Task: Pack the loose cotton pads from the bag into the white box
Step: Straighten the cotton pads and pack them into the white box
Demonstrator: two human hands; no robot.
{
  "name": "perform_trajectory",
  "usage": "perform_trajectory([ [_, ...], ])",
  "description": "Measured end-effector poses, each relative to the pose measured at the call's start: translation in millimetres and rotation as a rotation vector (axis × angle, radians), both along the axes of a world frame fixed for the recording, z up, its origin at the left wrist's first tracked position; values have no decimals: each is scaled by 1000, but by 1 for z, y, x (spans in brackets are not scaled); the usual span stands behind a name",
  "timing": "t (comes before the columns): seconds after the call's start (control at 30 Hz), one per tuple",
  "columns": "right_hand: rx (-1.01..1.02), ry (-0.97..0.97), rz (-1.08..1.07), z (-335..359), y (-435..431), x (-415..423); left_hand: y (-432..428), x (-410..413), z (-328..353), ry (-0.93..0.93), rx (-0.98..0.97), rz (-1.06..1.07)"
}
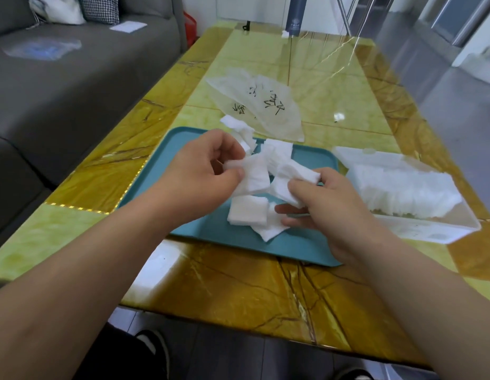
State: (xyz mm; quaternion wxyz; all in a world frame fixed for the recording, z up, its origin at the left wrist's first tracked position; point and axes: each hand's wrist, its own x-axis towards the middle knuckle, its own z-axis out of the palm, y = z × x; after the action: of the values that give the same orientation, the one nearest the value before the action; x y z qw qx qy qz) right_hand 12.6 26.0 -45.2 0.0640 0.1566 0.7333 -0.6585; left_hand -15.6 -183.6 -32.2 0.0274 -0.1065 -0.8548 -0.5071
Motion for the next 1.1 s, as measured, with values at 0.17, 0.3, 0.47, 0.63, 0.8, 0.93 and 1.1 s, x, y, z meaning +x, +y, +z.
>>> perform_trajectory([
  [0.17, 22, 86, 36, 0, 6, 0, 10, 7, 6, -192, 246, -209],
  [0.3, 2, 162, 140, 4, 7, 4, 20, 8, 6, -207, 239, -182],
  [0.47, -61, 176, 213, 5, 12, 4, 20, 3, 3, -186, 241, -140],
  [0.63, 10, 191, 271, 5, 13, 4, 23, 3, 2, -171, 242, -109],
  [0.8, 2, 158, 317, 6, 17, 1, 25, 1, -1, -175, 228, -90],
  [0.93, -16, 172, 361, 6, 16, 5, 29, 1, -4, -140, 214, -56],
  [1.1, 196, 241, 271, -5, 19, 6, 35, 1, -10, -113, 22, -96],
])
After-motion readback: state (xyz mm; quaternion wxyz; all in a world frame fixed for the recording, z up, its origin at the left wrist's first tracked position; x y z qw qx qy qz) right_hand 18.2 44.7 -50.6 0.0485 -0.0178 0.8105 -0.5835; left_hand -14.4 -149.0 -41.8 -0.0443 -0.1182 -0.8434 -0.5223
